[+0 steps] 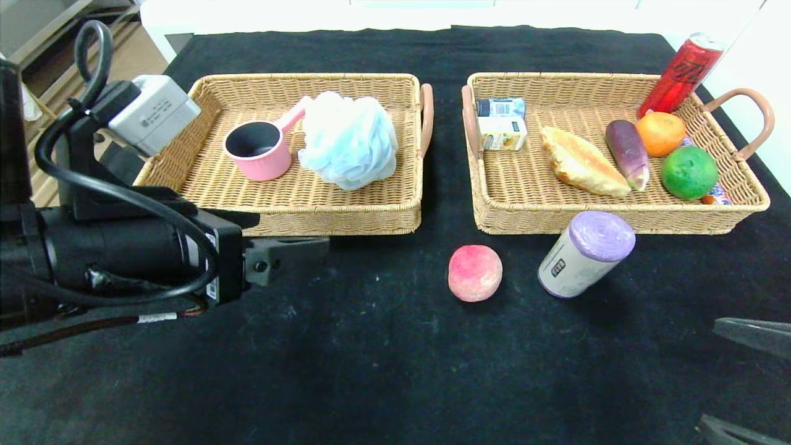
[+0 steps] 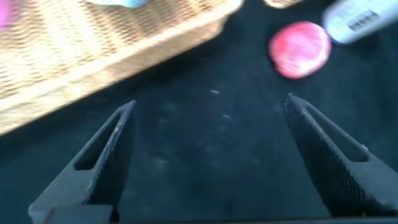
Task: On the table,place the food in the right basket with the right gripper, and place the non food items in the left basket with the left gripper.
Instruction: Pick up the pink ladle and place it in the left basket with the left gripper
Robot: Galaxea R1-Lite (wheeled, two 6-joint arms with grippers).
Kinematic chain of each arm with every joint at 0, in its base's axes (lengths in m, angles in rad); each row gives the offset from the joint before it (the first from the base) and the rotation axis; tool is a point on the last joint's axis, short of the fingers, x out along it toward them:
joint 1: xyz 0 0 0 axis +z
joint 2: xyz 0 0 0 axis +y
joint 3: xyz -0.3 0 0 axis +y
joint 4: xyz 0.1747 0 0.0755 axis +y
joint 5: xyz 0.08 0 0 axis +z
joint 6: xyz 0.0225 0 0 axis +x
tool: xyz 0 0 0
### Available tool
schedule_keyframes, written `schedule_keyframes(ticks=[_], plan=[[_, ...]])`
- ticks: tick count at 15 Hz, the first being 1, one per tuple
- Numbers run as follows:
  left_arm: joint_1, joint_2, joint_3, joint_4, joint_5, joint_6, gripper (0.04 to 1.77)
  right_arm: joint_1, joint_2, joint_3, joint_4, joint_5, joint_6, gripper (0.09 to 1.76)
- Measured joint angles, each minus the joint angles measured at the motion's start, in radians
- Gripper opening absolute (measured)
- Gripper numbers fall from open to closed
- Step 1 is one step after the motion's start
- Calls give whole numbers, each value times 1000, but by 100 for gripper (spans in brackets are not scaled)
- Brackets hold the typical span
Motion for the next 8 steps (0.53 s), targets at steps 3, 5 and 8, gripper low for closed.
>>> schedule_keyframes(ticks=[3,5,8], plan=[[-68,-3,67,-43,-2,5,170,1,16,-21,4,-47,0,171],[-103,-1,110,-97,-6,6,170,1,31,-26,7,-49,3,171],[-127,0,179,-147,-5,16,170,0,52,-36,10,-65,5,171]])
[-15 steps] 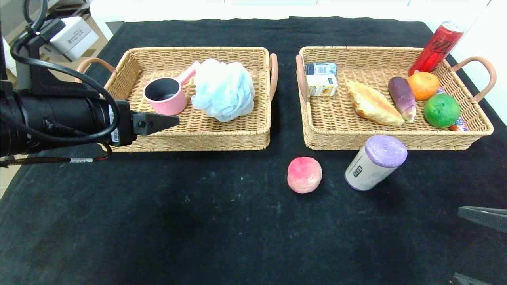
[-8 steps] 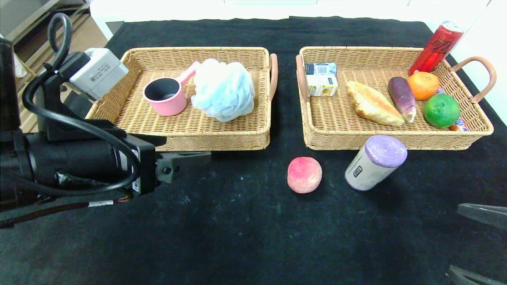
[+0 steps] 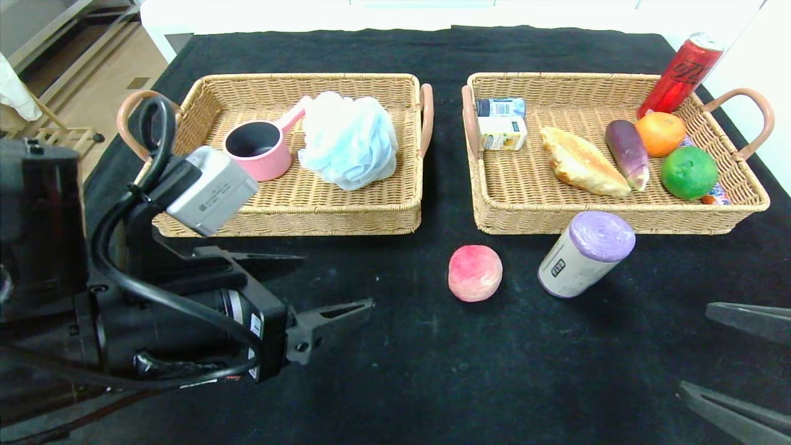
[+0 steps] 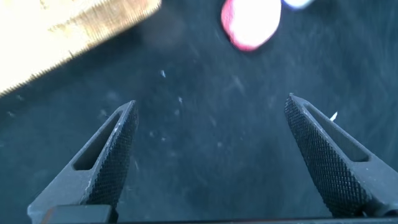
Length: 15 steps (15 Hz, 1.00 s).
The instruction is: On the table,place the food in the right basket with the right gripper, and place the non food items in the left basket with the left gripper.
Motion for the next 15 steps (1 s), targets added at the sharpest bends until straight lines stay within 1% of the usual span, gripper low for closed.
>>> schedule_keyframes(ticks=[2,6,8,12,15], plan=[[-4,-3,25,-5,0,2,170,0,15,-6,0,-53,0,171],[-12,-3,35,-5,-3,4,171,2,48,-13,-1,-75,0,171],[-19,-1,40,-5,-3,4,171,9,63,-30,0,-121,4,171],[-23,-4,43,-5,-1,6,171,23,110,-61,1,-170,61,171],[-25,-7,45,-4,0,8,171,101,143,-73,-1,-272,142,171]])
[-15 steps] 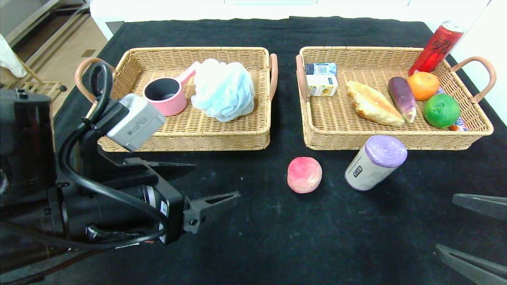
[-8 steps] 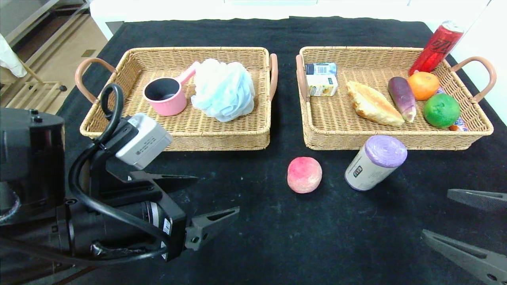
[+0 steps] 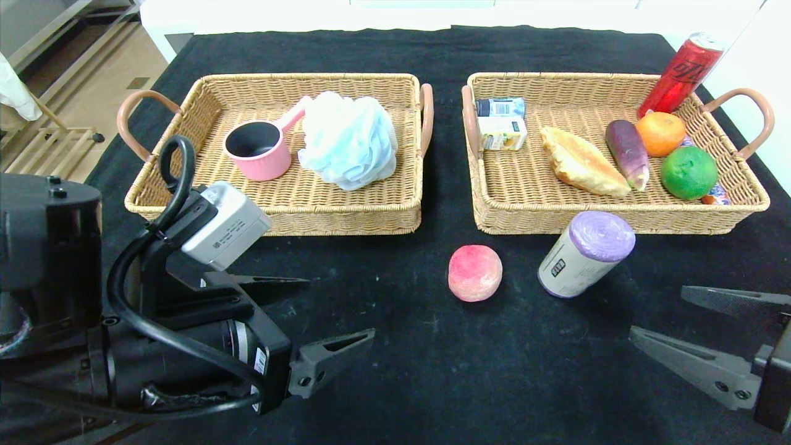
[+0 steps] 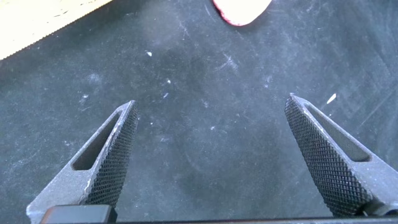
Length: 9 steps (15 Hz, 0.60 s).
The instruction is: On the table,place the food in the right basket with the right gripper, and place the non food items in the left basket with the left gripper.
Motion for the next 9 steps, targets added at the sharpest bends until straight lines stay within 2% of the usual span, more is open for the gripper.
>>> schedule_keyframes(ticks=[3,9], plan=[[-4,-1,2,0,0,3,172,94,30,-18,-5,-101,20,171],[-4,-13,3,7,0,11,172,186,119,-79,-11,-258,48,171]])
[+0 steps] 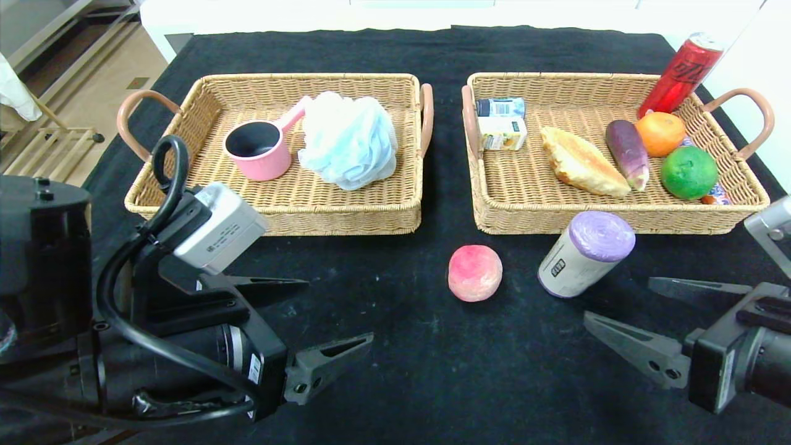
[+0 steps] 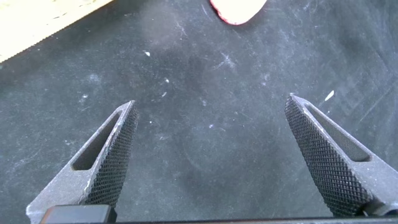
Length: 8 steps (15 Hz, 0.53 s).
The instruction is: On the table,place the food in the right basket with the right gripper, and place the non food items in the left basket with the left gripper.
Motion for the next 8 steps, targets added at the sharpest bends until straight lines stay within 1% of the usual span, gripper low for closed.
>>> schedule_keyframes(ticks=[2,5,6,8], plan=[[0,-1,0,-1,0,0,172,27,30,-26,-1,-61,28,171],[0,-6,1,-1,0,1,172,35,60,-63,4,-142,48,171],[0,-8,1,-1,0,1,172,35,67,-76,4,-161,53,171],[0,-8,1,-1,0,1,172,37,82,-88,1,-165,63,171]])
